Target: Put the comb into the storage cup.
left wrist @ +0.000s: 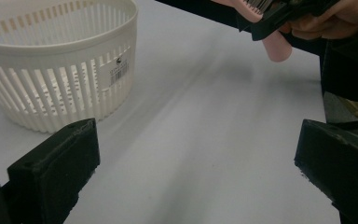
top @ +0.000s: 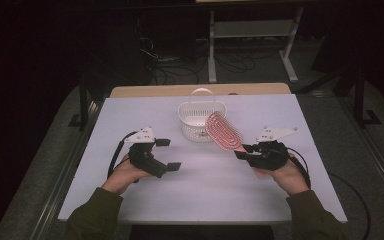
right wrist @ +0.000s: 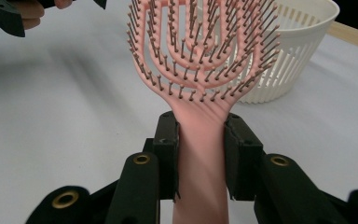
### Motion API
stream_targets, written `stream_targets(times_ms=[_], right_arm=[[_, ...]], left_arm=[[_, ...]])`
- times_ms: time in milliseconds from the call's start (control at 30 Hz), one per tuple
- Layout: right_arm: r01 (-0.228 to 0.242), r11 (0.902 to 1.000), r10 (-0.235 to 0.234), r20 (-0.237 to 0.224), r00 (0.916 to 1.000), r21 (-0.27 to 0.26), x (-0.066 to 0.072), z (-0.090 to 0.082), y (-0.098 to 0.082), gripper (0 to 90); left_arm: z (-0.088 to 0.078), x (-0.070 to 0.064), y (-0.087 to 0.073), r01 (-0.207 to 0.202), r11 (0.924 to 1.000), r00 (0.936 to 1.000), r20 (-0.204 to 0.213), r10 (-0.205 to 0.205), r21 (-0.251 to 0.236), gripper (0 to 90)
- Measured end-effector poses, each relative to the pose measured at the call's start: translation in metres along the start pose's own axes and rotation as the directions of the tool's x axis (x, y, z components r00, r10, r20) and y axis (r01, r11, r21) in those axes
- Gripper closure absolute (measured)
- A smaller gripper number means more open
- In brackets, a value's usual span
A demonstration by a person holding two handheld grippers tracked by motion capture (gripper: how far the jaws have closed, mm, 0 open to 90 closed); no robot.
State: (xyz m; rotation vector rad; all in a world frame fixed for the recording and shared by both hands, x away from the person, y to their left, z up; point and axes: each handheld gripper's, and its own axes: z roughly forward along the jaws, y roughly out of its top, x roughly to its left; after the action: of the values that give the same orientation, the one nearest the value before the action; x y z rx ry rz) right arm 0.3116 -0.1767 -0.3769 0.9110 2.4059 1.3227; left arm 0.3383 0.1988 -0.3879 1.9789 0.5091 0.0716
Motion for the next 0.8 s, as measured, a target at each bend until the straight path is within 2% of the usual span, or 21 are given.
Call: stream_targets(times_ms=[467,800], right_arm=[[0.024,0.9997,-0.024,-0.019,0.9995,-0.002,0.008,0.019,0.012,68.5],[0.024,0.9997,-0.025,-0.03,0.9992,-0.009,0.011,0.031,0.019,68.5]], left_arm=[[0.009,0.001,0.013,-0.01,0.9996,0.9999,0.005,0.01,-0.028,0.0],[0.016,0.002,0.021,-0.016,0.9994,0.9998,0.009,0.016,-0.03,0.0]])
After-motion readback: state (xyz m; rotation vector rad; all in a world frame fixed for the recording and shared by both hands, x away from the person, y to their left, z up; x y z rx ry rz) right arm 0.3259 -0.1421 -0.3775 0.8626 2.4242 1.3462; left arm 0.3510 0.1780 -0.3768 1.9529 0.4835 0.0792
